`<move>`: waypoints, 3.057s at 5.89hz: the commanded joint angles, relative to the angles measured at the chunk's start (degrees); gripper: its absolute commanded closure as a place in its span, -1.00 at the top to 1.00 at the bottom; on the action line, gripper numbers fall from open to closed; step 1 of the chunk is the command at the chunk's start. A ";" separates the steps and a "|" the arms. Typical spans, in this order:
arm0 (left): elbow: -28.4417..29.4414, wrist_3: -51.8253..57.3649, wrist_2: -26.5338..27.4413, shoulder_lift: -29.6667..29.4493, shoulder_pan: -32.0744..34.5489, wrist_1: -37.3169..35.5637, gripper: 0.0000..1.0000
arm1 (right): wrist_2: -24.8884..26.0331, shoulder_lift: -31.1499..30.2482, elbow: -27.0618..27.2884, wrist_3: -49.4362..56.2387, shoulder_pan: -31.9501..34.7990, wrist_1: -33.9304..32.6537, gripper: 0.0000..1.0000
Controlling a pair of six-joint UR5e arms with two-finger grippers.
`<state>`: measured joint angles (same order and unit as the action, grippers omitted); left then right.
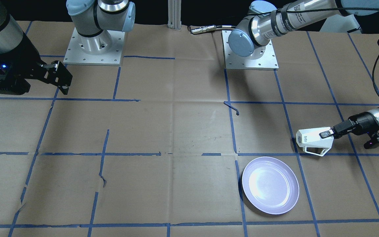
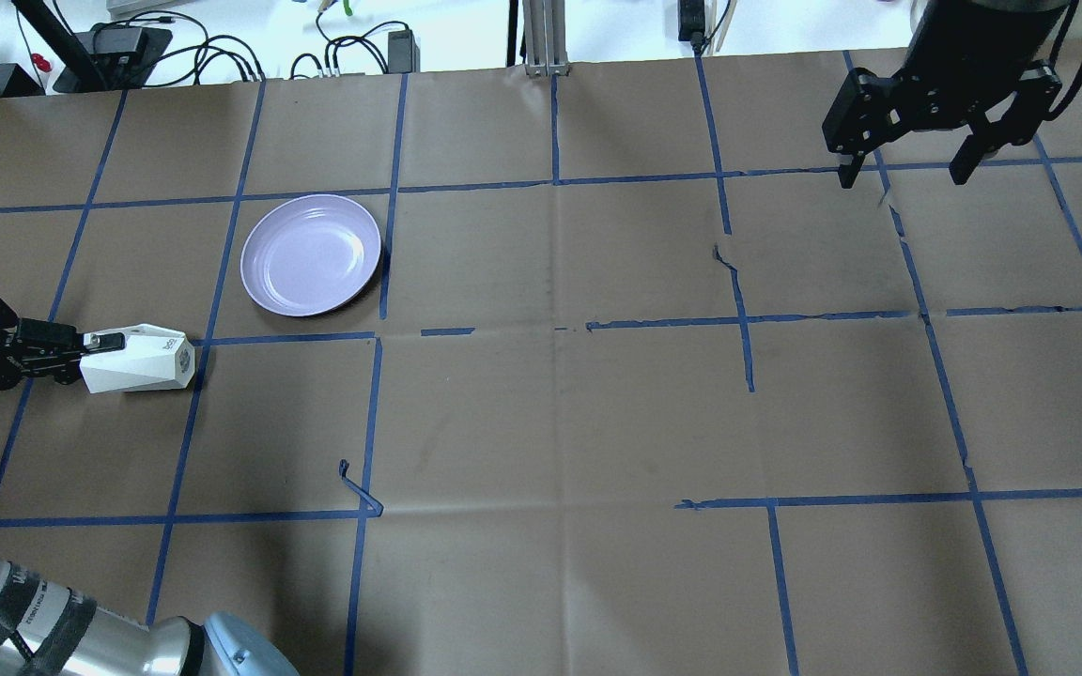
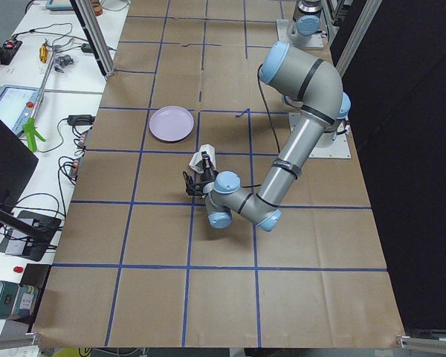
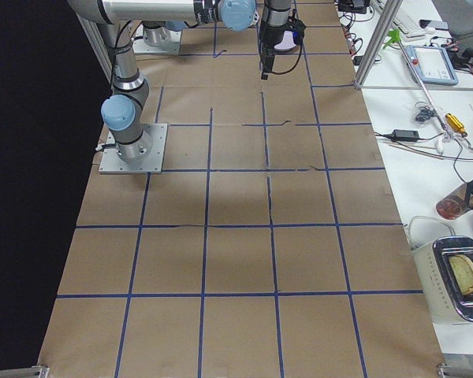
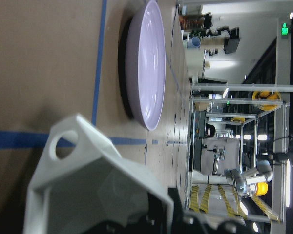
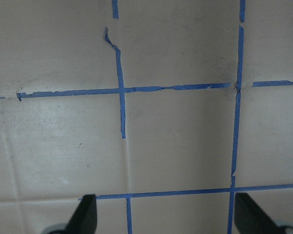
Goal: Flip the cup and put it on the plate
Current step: 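Lift the cup with the left gripper and carry it over the plate, then rotate the cup upright with the left gripper and lower it onto the plate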
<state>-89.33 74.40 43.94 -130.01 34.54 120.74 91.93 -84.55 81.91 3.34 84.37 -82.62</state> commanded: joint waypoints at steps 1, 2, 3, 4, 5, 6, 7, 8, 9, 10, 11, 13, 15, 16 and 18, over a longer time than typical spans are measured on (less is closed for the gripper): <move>1.08 -1.01 -0.26 4.38 0.00 3.68 -1.00 | 0.00 0.00 0.00 0.00 0.00 0.00 1.00; 2.65 -3.27 -1.22 11.81 0.09 9.63 -1.00 | 0.00 0.00 0.00 0.00 0.00 0.00 1.00; 3.45 -9.74 -1.14 18.07 0.26 10.38 -1.00 | 0.00 0.00 0.00 0.00 0.00 0.00 1.00; 3.46 -13.80 -0.79 22.48 0.70 9.87 -1.00 | 0.00 0.00 0.00 0.00 0.00 0.00 1.00; 3.37 -19.67 -0.70 24.70 2.27 5.34 -1.00 | 0.00 0.00 0.00 0.00 0.00 0.00 1.00; 3.37 -31.74 1.65 26.29 8.46 -7.67 -1.00 | 0.00 0.00 0.00 0.00 0.00 0.00 1.00; 3.46 -45.61 9.50 26.65 17.49 -23.38 -1.00 | 0.00 0.00 0.00 0.00 0.00 0.00 1.00; 3.46 -55.06 16.98 26.57 26.80 -33.71 -1.00 | 0.00 0.00 0.00 0.00 0.00 0.00 1.00; 3.46 -61.50 28.10 26.92 36.38 -40.34 -1.00 | 0.00 0.00 0.00 0.00 0.00 0.00 1.00; 3.37 -66.27 39.44 26.83 46.13 -45.28 -1.00 | 0.00 0.00 0.00 0.00 0.00 0.00 1.00; 2.50 -67.62 47.38 25.70 51.45 -49.33 -1.00 | 0.00 0.00 0.00 0.00 0.00 0.00 1.00; -2.06 -67.37 48.34 21.76 52.12 -61.35 -1.00 | 0.00 0.00 0.00 0.00 0.00 0.00 1.00; -7.94 -67.02 50.78 14.65 52.21 -81.19 -1.00 | 0.00 0.00 0.00 0.00 0.00 0.00 1.00; -9.01 -66.93 51.94 13.66 52.29 -81.63 -1.00 | 0.00 0.00 0.00 0.00 0.00 0.00 1.00; -11.55 -66.93 51.60 13.65 52.12 -80.49 -0.98 | 0.00 0.00 0.00 0.00 0.00 0.00 1.00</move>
<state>-99.19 7.38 95.67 -116.29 86.74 40.16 91.93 -84.55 81.91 3.34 84.38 -82.62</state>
